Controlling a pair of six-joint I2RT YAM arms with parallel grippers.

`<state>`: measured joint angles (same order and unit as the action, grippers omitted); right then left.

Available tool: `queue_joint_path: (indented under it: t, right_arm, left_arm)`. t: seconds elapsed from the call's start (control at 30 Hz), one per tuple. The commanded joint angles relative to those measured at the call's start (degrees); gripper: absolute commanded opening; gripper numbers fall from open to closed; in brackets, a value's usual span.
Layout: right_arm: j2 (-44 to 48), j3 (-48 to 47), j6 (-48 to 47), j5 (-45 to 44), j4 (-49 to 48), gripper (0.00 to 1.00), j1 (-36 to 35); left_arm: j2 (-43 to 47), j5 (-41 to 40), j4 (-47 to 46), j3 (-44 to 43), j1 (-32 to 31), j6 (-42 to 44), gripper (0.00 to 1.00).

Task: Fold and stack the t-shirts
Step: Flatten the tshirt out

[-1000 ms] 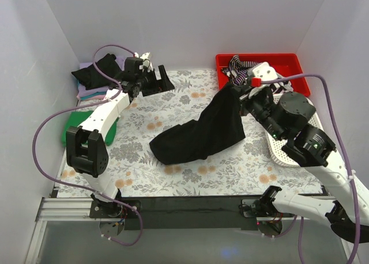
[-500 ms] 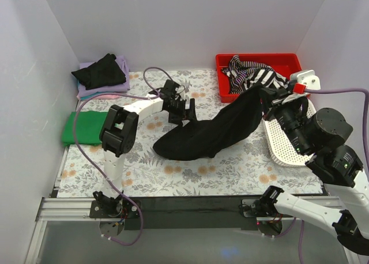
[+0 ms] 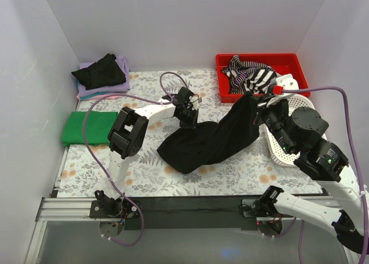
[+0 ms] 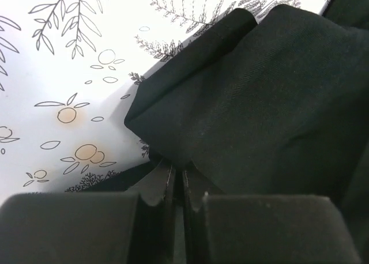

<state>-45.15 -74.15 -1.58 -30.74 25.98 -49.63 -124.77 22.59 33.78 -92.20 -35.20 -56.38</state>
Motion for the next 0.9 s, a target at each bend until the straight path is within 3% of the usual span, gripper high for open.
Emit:
queue_joint_path:
  t: [0.0, 0.17, 0.3, 0.4, 0.5, 0.67, 0.87]
  right_arm:
    - [0.8, 0.5, 1.1, -1.0, -3.9, 0.01, -0.3]
    - [0.6, 2.6, 2.5, -0.7, -3.8, 0.01, -0.3]
    - [-0.3, 4.0, 3.1, -2.7, -3.6, 0.01, -0.3]
    - [-2.1, 3.4, 3.0, -5.0, -2.8, 0.01, -0.3]
    - [-3.5, 2.7, 2.8, -6.7, -2.4, 0.01, -0.3]
    - [-3.0, 2.4, 3.0, -12.1, -2.5, 0.01, -0.3]
    - [-1.6, 1.6, 1.8, -16.2, -2.7, 0.01, -0.2]
  left_arm:
    - [0.9, -2.7, 0.1, 1.8, 0.0, 0.1, 0.0]
    - [5.9, -10.0, 4.3, -3.8, 0.0, -0.2, 0.0]
    - [14.3, -19.0, 10.8, -18.1, 1.5, -0.7, 0.0]
    - [20.2, -20.7, 13.1, -22.0, 5.4, -1.5, 0.0]
    - [29.6, -25.2, 14.4, -21.0, 8.3, -1.0, 0.0]
    - [48.2, -35.8, 13.9, -10.1, 9.7, -2.3, 0.0]
    - [57.2, -40.3, 19.8, -11.1, 10.4, -3.3, 0.0]
